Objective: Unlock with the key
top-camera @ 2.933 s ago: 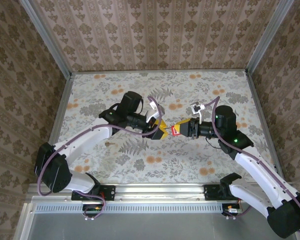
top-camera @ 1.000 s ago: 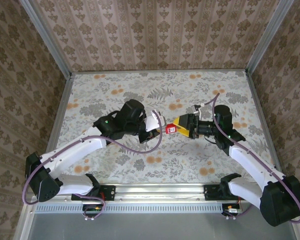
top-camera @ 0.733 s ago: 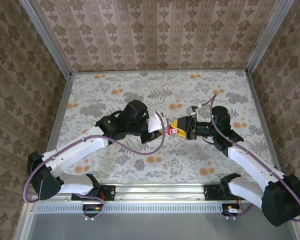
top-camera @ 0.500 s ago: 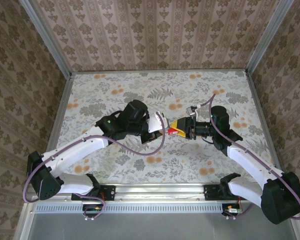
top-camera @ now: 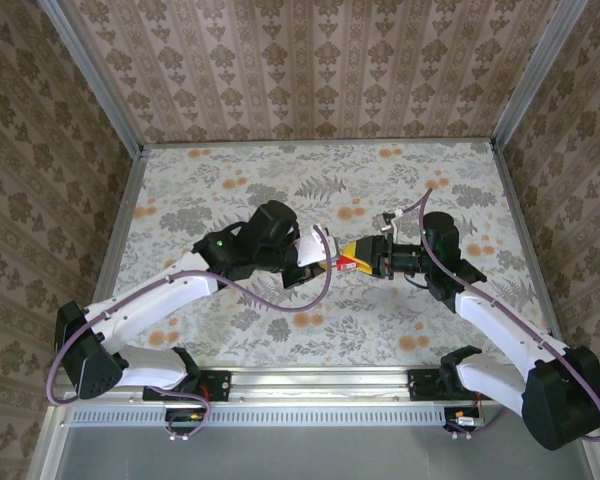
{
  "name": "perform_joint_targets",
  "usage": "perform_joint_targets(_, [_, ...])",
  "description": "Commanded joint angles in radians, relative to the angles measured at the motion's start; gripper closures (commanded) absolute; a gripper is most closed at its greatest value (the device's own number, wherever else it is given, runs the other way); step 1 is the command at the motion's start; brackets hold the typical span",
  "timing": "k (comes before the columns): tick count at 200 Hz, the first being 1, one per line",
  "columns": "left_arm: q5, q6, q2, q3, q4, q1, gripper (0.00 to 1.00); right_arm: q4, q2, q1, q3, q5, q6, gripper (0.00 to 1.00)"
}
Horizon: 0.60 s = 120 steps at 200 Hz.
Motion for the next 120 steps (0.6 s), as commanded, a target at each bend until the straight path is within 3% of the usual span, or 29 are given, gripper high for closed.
perform_joint_targets(1, [-0.023, -0.027, 0.015, 0.02, -0.022, 0.006, 0.81, -0.046, -0.025, -0.01, 0.027, 0.006, -0.049, 0.78])
perform_joint_targets(21, [-0.025, -0.047, 0.014, 0.008, -0.006, 0.018, 0.66, -0.057, -0.03, -0.01, 0.028, 0.007, -0.052, 0.78])
perform_joint_targets(39, [-0.029, -0.068, -0.004, -0.015, 0.028, 0.033, 0.41, -0.075, -0.034, -0.01, 0.027, 0.008, -0.066, 0.79])
perform_joint_targets(97, [-0.038, -0.116, -0.099, -0.076, 0.147, 0.068, 0.29, -0.089, -0.041, -0.011, 0.024, 0.017, -0.074, 0.79])
perform_joint_targets(120, [-0.089, -0.128, -0.112, -0.097, 0.18, 0.07, 0.29, -0.09, -0.044, -0.009, 0.024, 0.017, -0.073, 0.79])
